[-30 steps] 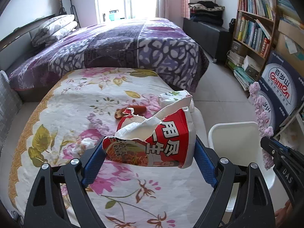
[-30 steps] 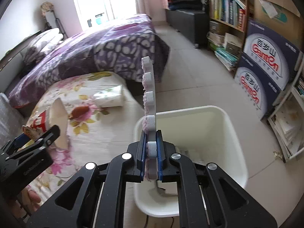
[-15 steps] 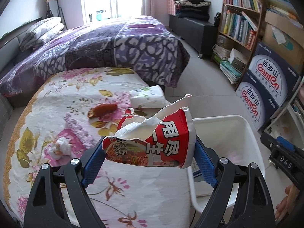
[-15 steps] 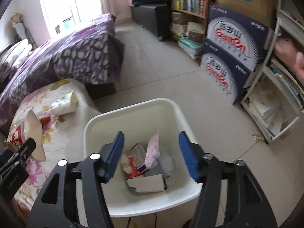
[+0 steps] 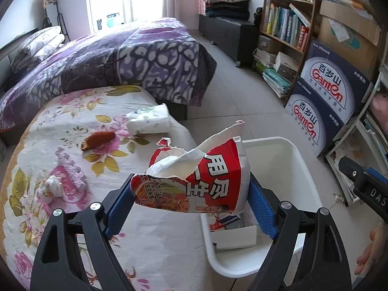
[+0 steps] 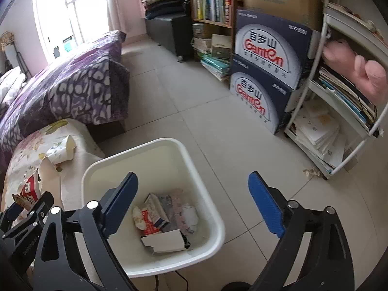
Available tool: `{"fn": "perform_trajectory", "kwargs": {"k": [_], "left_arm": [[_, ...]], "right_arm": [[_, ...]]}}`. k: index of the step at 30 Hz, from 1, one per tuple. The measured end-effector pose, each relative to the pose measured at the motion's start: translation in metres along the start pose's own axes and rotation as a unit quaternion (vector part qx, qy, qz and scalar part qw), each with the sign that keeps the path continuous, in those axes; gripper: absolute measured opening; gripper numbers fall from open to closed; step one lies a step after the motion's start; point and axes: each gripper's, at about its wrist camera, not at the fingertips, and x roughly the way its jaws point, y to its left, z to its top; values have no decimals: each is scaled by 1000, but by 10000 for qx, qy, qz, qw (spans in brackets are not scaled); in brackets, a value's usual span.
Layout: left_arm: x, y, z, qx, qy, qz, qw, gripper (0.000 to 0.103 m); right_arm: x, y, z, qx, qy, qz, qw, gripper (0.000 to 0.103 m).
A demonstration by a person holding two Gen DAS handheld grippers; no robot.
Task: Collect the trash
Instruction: 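Lower the red cup into the bin and open the left gripper, then grasp another white wrapped bundle with the left gripper while the right grasps another pink foam strip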
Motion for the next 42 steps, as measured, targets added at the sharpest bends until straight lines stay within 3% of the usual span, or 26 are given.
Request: {"fn": "perform_trajectory", "kwargs": {"k": [14, 23, 30, 42], "left_arm": [[16, -30, -3, 118, 284, -334, 9990, 86], [16, -23, -3, 144, 375, -307, 9987, 88], [19, 10, -7, 123, 479, 58, 9988, 88], [31, 106, -15, -130, 824, 937, 9921, 88]], "right_arm": [[2, -32, 2, 251, 25, -195, 9995, 95], [1, -21, 2, 217, 12, -158, 9996, 95], [1, 4, -1, 50, 49, -20, 10000, 96], [0, 76, -17, -594, 188, 349, 9975, 96]]}}
